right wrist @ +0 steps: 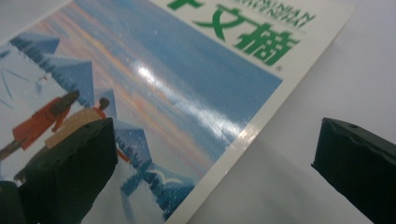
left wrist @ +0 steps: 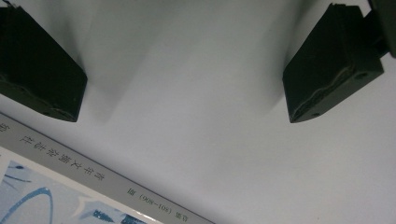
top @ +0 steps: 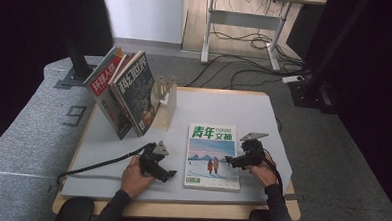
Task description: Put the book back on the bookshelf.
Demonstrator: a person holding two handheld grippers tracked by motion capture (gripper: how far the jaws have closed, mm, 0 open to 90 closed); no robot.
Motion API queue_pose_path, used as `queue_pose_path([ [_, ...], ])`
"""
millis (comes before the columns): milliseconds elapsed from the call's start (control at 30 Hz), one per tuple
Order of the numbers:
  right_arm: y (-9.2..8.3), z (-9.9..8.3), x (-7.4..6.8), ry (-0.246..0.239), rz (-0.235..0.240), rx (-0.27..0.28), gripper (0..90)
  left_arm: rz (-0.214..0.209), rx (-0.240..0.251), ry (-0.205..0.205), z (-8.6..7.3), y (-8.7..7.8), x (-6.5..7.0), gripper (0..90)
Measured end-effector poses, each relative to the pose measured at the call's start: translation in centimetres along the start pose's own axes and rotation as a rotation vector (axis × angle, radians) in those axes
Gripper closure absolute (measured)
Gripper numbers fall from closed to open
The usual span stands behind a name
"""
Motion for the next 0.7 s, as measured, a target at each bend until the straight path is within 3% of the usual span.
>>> queue_pose_path([
  [300, 0.9, -0.3, -0.4, -0.014, 0.018, -0.038, 0.0, 0.000, 0.001, 0.000, 0.0, 0.0, 0.0, 0.0],
  [400, 1.5, -0.3, -0.1, 0.006, 0.029, -0.049, 0.0, 0.000, 0.000, 0.001, 0.0, 0.0, 0.0, 0.0],
  [700, 2.1, 0.0, 0.4, 0.022, 0.027, -0.030, 0.0, 0.000, 0.003, -0.001, 0.0, 0.0, 0.0, 0.0],
])
Point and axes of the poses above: each handheld gripper's, and its own axes: y roughly forward along the jaws, z roughly out of its top, x roughly to its right, the point moved 6 cm from there along y, roughly forward along the jaws, and after that the axes turned 14 degrees about -z, right-handed, at the moved point
